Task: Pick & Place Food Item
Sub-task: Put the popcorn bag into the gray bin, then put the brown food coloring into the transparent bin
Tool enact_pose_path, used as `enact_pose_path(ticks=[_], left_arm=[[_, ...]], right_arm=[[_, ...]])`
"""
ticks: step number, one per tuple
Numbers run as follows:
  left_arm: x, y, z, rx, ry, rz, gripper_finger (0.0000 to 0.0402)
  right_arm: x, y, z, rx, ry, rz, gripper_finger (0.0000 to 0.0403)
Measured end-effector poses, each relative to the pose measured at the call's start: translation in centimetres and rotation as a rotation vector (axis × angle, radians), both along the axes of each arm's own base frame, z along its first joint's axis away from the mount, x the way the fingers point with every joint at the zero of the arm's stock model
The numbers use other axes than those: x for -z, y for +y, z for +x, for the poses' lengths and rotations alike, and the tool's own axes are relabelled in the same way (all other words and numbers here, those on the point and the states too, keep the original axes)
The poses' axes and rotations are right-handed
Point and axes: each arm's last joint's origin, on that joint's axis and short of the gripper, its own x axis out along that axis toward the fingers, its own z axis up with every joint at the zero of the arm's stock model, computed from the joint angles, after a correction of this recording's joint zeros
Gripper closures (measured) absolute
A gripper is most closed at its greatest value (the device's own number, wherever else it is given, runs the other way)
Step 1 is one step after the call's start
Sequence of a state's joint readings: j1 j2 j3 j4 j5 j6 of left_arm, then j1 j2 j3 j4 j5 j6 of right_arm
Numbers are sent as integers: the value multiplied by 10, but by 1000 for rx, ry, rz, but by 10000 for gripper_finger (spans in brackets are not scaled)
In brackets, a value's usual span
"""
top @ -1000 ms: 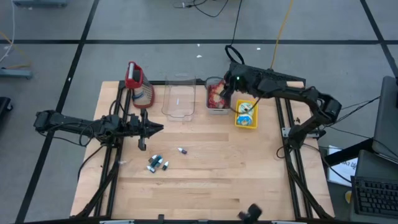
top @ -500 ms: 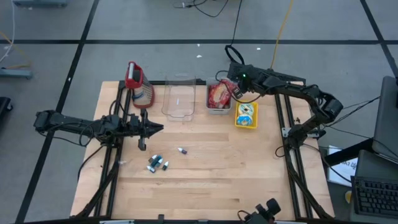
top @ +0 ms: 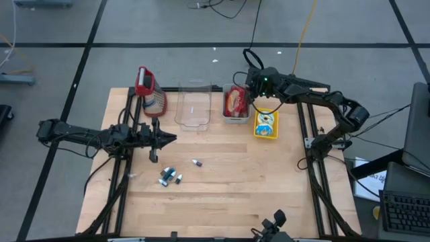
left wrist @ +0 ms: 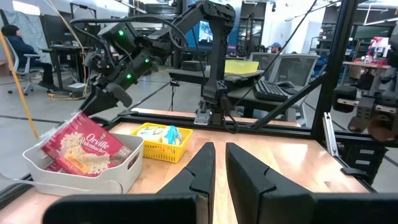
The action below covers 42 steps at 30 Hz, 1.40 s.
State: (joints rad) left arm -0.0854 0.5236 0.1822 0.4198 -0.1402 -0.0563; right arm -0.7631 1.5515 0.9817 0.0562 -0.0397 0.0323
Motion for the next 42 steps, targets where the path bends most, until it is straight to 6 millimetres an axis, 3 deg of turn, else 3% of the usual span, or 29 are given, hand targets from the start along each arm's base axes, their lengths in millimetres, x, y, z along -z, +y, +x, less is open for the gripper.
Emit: enact_pose_path(ticks=[8,18,26,35,42], left_arm=[[0,0,0,0,0,0,364],[0,0,0,0,0,0,364],[0,0,0,0,0,0,364],[0,0,0,0,0,0,364],[0,0,0,0,0,0,364]], right_arm=[[-3,-3,-2,149,184,-215,297],[-9,15,19,-311,-145,-12,298],[-10,51,43,-563,-212,81,298],[-11,112,73,-786,-222,96,298],[-38,152,77,-918,-316,23,298]])
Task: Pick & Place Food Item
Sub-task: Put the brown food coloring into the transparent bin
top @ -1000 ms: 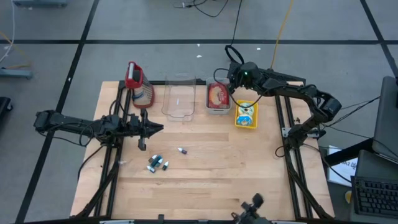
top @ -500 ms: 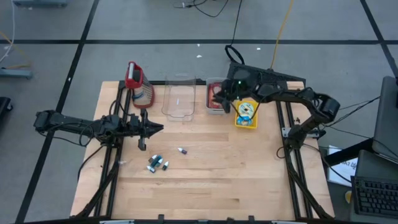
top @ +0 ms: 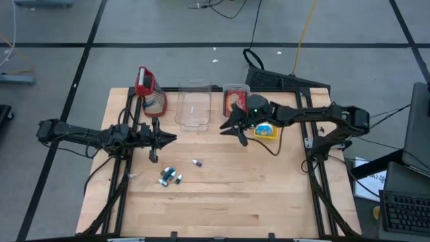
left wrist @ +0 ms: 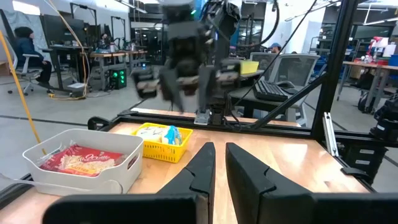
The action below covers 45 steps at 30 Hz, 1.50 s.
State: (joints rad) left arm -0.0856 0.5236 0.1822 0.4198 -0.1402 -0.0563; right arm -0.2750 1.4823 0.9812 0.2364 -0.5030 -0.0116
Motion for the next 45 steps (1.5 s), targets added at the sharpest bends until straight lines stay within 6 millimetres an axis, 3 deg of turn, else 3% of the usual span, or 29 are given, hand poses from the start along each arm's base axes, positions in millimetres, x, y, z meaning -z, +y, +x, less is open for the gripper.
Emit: enact_pose_path(ticks=[5,8,13,24,31,39,45], left_arm=[[0,0,0,0,0,0,364],[0,0,0,0,0,0,364],[0,0,0,0,0,0,364],[0,0,0,0,-3,0,364],[0,0,0,6,-7,-73,364],[0,0,0,9,-9,-119,364],[0,1,0,-18,0,-428,357]], right_arm=[[-24,18,-23,-58,11,-53,298],[-26,25,-42,-70,6,-70,299],[-8,32,-71,-56,-61,-52,303],[22,44,-121,-42,-409,-98,303],[32,47,-138,-37,-527,-92,303],[45,48,-142,-35,-494,-79,303],[44,48,-142,-32,-512,-86,303]])
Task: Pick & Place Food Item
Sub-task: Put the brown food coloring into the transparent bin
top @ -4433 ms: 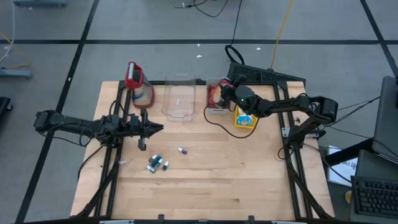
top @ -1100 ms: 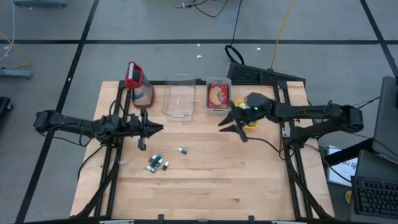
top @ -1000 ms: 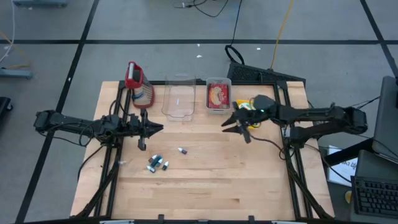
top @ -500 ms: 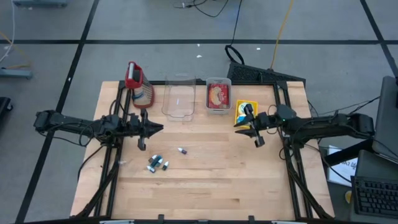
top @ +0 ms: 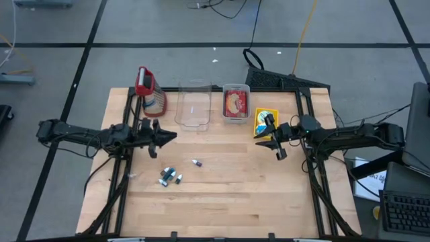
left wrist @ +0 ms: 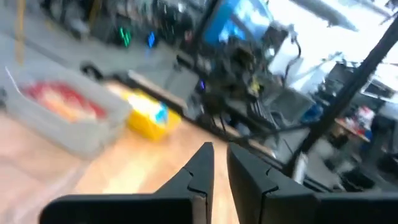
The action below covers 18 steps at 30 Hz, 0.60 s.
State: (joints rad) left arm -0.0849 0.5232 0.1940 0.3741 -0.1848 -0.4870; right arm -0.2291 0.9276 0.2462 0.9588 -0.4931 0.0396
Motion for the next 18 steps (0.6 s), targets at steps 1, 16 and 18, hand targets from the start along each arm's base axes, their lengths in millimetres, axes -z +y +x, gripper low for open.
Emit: enact_pose_path(ticks=[1,16,18], left_arm=[[-1,-1,1,23,28,-17,351],[-10,-66,46,222,954,-59,275],[0,-73,49,188,1096,-88,275]], right_arm=[[0,0,0,0,0,0,303],[1,0,0,-11,31,62,303],[1,0,0,-11,29,61,303]])
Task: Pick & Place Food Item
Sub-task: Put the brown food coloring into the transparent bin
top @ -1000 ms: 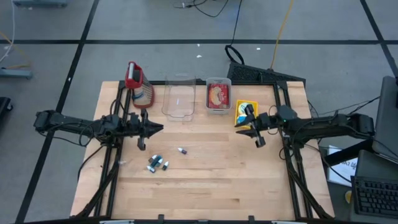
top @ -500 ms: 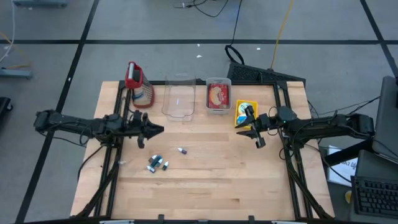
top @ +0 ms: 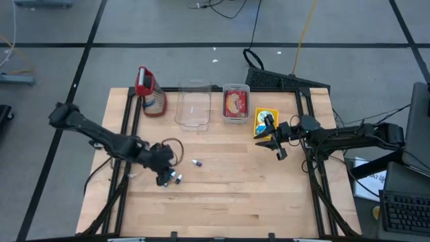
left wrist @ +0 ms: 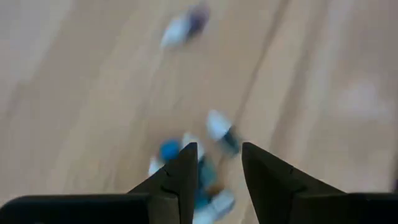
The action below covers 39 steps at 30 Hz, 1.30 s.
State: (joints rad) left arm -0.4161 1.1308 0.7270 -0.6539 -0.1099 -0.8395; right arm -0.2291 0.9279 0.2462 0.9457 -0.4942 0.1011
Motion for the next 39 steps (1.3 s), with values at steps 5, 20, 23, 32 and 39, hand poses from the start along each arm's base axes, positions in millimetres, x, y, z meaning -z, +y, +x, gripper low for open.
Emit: enact_pose_path(ticks=[5,20,23,32,39], left_arm=[[28,-11,-2,-131,295,-6,275],[55,-16,-5,-328,419,91,275],[55,-16,-5,-348,420,82,275],[55,-18,-2,-372,397,45,275],[55,-19,-1,-365,382,35,275]], right_arm=[[-3,0,-1,2,-30,-15,303],[-3,0,-1,2,-38,-16,303],[-3,0,-1,1,-33,-15,303],[-1,0,0,1,-14,-11,303],[-1,0,0,1,-11,-12,303]])
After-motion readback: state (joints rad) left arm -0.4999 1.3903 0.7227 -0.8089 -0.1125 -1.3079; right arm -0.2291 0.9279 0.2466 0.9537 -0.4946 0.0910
